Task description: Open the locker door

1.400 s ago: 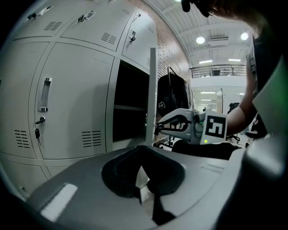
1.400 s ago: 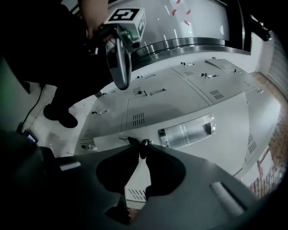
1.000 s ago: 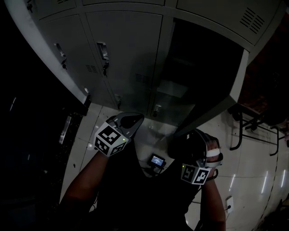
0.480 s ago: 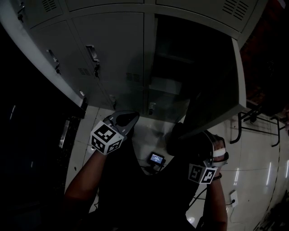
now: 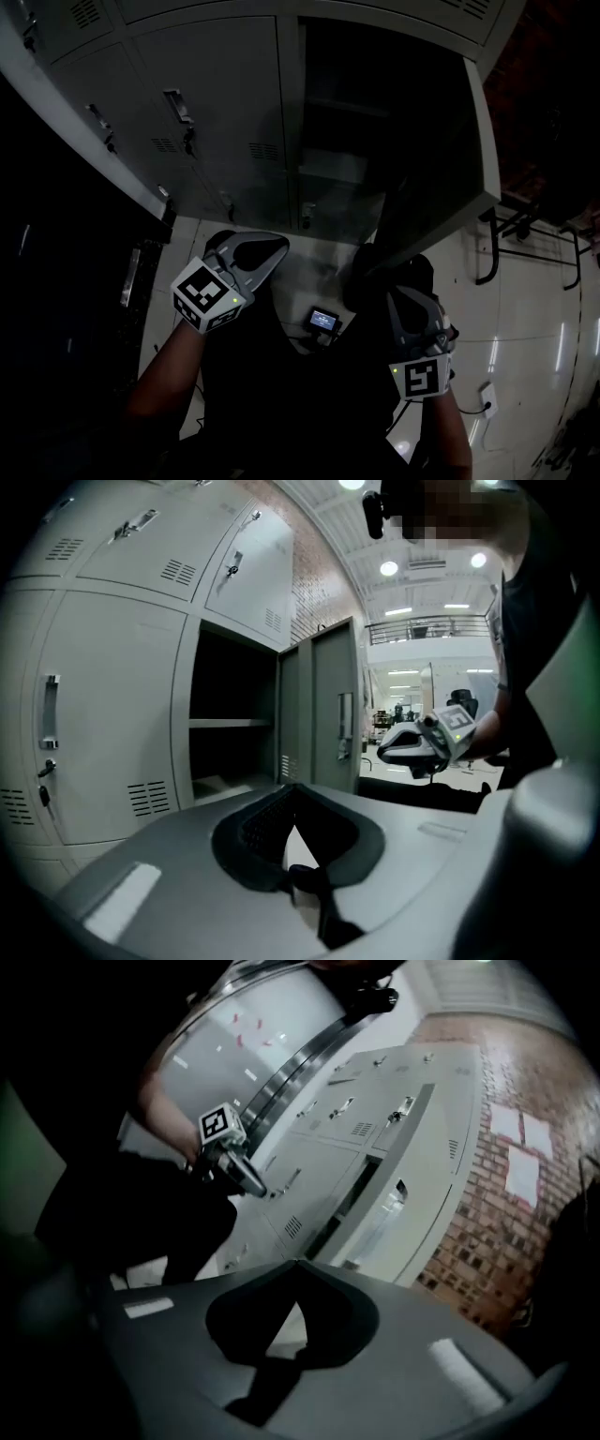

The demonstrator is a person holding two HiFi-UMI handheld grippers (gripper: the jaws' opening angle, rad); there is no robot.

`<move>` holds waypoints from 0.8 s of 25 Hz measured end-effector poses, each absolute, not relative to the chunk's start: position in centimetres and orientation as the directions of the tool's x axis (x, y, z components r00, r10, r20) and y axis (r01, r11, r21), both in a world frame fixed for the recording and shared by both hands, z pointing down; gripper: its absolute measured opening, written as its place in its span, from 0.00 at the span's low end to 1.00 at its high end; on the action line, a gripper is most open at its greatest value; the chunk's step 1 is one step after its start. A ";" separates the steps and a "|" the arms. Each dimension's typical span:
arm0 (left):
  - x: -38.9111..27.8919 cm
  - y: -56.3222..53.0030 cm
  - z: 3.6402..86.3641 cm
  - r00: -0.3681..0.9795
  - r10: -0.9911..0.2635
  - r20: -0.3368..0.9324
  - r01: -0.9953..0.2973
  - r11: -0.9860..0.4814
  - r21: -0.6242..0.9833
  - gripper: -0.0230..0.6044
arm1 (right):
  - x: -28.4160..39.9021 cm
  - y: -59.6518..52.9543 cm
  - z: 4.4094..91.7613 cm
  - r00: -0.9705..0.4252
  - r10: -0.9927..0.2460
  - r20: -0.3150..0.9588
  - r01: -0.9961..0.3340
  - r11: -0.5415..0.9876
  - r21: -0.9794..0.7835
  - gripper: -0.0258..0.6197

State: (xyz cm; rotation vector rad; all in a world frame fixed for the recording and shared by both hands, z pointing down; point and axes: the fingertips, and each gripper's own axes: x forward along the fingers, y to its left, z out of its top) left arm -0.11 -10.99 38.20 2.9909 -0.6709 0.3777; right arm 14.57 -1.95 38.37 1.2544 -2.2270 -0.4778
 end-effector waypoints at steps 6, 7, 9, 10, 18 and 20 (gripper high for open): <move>1.4 -7.8 36.9 0.928 -0.323 0.186 -0.344 -0.935 0.090 0.05 | 9.1 -2.8 38.8 -0.604 -0.735 0.309 -0.620 0.676 0.398 0.04; 1.2 -7.9 37.0 0.926 -0.328 0.186 -0.350 -0.931 0.100 0.05 | 8.4 -3.0 38.7 -0.622 -0.720 0.308 -0.601 0.691 0.401 0.04; 1.0 -8.0 37.1 0.923 -0.338 0.184 -0.363 -0.924 0.122 0.05 | 7.5 -3.3 38.2 -0.656 -0.698 0.287 -0.589 0.711 0.383 0.04; 0.9 -7.9 37.0 0.924 -0.339 0.179 -0.364 -0.922 0.130 0.05 | 7.3 -3.5 37.9 -0.670 -0.690 0.273 -0.591 0.719 0.366 0.04; 2.1 -6.6 37.4 0.938 -0.306 0.165 -0.331 -0.932 0.149 0.05 | 6.7 -4.5 35.5 -0.728 -0.673 0.130 -0.639 0.735 0.227 0.04; 2.1 -6.7 37.7 0.936 -0.307 0.169 -0.333 -0.930 0.156 0.05 | 6.7 -4.6 35.5 -0.726 -0.675 0.130 -0.641 0.734 0.224 0.04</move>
